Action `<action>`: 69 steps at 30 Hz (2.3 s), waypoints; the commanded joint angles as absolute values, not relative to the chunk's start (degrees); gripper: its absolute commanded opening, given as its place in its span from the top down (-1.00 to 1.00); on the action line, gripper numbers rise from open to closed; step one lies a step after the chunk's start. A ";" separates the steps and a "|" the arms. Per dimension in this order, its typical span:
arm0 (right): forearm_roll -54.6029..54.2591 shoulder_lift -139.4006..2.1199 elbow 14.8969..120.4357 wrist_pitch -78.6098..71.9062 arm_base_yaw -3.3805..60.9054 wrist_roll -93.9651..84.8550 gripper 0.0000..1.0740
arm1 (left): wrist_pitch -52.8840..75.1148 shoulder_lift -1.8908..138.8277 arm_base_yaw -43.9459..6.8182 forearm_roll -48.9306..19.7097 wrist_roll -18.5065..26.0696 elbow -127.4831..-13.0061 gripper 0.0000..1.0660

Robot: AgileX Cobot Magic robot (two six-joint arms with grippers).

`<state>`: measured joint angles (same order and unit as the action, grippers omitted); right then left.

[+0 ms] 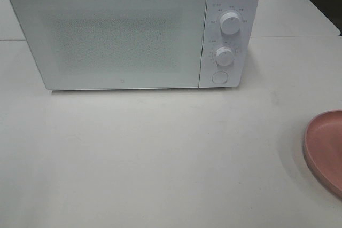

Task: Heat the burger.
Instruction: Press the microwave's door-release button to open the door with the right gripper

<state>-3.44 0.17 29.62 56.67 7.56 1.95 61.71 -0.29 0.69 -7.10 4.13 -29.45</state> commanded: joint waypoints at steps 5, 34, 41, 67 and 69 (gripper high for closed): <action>-4.01 -3.84 30.77 51.97 7.39 2.35 -0.40 | 61.13 -1.60 0.57 -7.56 3.67 -29.51 -0.88; -2.35 -41.60 30.71 18.16 7.39 1.72 -0.40 | 61.13 -1.60 0.57 -7.56 3.67 -29.51 -0.88; -1.89 -51.11 28.19 2.69 7.39 1.72 -0.40 | 61.13 -1.60 0.57 -7.56 3.67 -29.51 -0.88; -18.68 -77.52 14.73 -50.02 18.68 -8.71 -0.40 | 61.13 -1.60 0.57 -7.56 3.67 -29.51 -0.88; -21.26 -78.61 14.73 -51.74 20.68 -10.94 -0.40 | 61.13 -1.60 0.57 -7.56 3.67 -29.51 -0.88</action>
